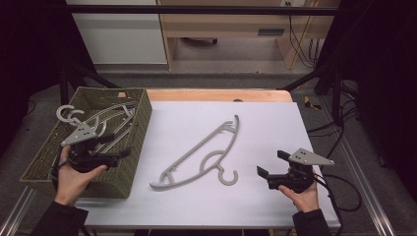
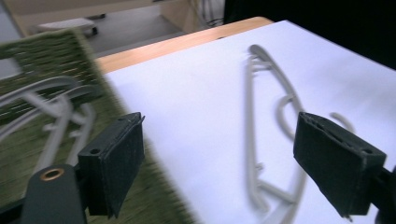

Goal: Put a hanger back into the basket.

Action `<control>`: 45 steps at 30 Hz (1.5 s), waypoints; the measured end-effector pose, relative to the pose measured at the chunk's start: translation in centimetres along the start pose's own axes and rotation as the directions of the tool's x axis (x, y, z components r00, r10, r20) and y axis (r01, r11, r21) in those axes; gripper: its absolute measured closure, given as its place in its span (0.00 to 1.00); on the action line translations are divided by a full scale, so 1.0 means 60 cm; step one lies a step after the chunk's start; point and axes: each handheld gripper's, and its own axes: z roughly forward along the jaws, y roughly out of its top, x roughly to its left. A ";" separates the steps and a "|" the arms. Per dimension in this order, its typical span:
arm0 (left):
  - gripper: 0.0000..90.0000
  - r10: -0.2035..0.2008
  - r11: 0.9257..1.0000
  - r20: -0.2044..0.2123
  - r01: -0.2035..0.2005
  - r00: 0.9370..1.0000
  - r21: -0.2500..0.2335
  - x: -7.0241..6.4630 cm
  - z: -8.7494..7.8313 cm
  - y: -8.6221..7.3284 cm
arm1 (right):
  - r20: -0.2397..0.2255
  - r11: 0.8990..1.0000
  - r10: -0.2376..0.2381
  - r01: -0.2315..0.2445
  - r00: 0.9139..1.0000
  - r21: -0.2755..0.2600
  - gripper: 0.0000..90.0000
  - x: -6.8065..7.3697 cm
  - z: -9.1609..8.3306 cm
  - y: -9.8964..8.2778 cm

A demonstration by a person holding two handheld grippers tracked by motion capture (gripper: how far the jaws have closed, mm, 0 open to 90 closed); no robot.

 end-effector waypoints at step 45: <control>0.33 0.133 0.929 0.252 -0.209 0.959 0.305 -0.195 0.245 -0.045 | -0.006 1.000 0.003 -0.003 1.000 -0.007 0.05 0.001 -0.006 0.001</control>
